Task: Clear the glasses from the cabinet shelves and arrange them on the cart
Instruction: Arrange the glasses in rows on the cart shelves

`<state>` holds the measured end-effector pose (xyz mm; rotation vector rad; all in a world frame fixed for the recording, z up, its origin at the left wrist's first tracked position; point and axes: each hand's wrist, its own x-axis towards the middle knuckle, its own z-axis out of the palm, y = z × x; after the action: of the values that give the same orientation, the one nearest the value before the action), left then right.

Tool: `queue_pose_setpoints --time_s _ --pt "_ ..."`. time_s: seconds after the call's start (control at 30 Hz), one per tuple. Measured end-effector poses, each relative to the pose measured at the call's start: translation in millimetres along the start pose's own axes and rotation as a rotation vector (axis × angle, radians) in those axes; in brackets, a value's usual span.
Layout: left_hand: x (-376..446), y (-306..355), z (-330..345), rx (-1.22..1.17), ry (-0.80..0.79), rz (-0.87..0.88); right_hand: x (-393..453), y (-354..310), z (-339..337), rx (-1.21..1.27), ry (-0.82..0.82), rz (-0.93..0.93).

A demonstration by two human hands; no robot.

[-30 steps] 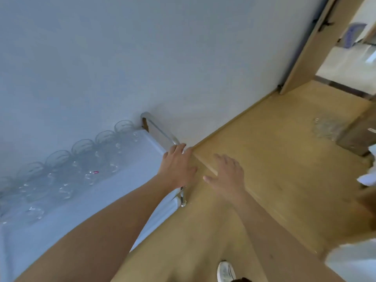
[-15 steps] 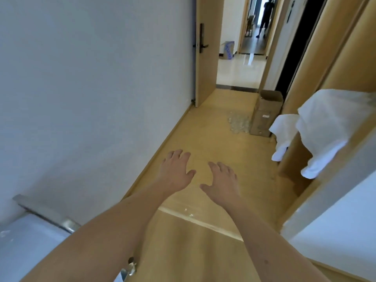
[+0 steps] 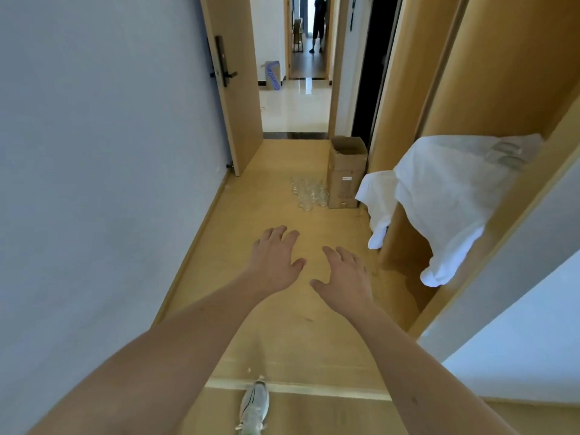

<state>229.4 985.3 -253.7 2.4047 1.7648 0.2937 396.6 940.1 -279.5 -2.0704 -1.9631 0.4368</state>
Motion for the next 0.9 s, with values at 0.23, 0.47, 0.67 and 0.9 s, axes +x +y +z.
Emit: queue_pose_setpoints --time_s 0.23,0.47,0.67,0.9 --pt "133 -32 3 -0.038 -0.043 0.156 106 -5 -12 -0.029 0.087 0.175" --pt "249 -53 -2 -0.023 -0.098 0.320 185 -9 -30 0.011 0.189 0.368" --pt "308 -15 13 -0.040 -0.142 0.517 207 16 -50 0.053 0.255 0.531" --pt "375 63 26 -0.114 -0.109 0.691 239 75 -85 0.082 0.402 0.659"
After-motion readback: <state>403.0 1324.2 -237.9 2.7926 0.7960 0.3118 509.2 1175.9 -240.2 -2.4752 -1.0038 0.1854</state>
